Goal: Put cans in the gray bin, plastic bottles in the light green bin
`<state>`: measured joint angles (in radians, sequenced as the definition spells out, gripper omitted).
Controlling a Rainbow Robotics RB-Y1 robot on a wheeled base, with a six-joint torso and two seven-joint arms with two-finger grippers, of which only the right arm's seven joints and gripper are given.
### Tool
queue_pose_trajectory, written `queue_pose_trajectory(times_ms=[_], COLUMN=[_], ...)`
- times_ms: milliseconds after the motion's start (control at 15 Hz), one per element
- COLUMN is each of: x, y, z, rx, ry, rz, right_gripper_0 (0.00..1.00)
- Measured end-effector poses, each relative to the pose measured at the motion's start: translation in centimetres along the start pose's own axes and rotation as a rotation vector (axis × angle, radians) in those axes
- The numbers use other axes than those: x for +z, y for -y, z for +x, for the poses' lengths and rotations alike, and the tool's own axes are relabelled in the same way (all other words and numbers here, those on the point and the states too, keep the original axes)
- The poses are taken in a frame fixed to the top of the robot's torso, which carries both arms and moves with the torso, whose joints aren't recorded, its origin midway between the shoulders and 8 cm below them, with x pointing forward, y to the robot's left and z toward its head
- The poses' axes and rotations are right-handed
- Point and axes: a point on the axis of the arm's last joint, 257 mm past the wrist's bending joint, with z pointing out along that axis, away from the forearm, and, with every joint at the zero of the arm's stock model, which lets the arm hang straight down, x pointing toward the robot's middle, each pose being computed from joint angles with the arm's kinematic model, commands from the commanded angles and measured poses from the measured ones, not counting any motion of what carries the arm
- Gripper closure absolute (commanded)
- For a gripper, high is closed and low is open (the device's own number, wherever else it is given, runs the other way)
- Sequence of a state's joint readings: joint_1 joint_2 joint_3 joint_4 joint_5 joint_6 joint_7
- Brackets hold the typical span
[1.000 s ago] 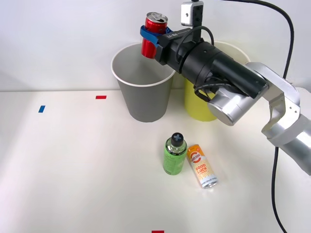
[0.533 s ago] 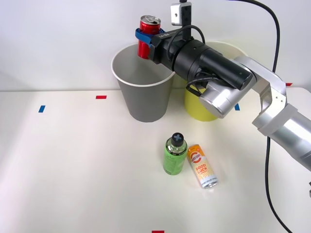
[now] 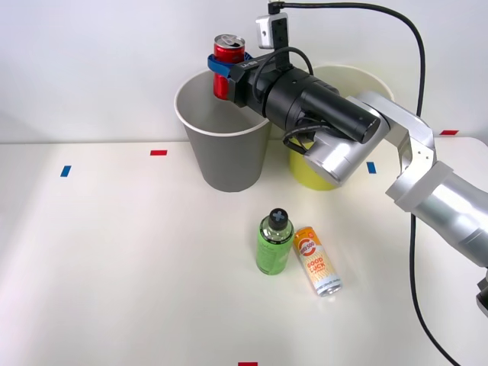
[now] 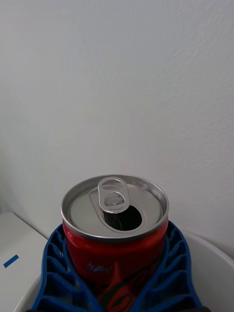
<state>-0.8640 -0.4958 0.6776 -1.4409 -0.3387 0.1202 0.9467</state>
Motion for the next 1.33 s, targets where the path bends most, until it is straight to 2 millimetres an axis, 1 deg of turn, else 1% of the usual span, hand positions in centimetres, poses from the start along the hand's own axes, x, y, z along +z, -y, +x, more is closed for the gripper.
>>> queue_pose_trajectory(times_ms=[67,133,200,267,400,600,733,800,933,1067,1333], x=[0.1,0.2,0.2,0.2,0.1,-0.3,-1.2,-2.2,-5.0,-7.9,-11.7], y=[0.0,0.0,0.0,0.0,0.1,0.2,-0.1,-0.4,-0.8,0.0,1.9], z=[0.0,0.0,0.0,0.0,0.0,-0.6,-0.9,-1.0,-1.3,-0.9,-1.3], rx=[0.003,0.004,0.004,0.005,-0.018,-0.050,-0.057,-0.067,-0.095,-0.141,-0.186], ry=[0.006,0.009,0.010,0.010,0.012,0.034,0.045,0.053,0.071,0.079,0.096], rz=[-0.002,-0.003,-0.003,-0.003,0.000,-0.011,-0.024,-0.034,-0.045,-0.026,0.025], right_gripper_0=[0.64,0.34,0.10,0.00,0.00,0.00,0.00,0.00,0.00,0.00,0.00])
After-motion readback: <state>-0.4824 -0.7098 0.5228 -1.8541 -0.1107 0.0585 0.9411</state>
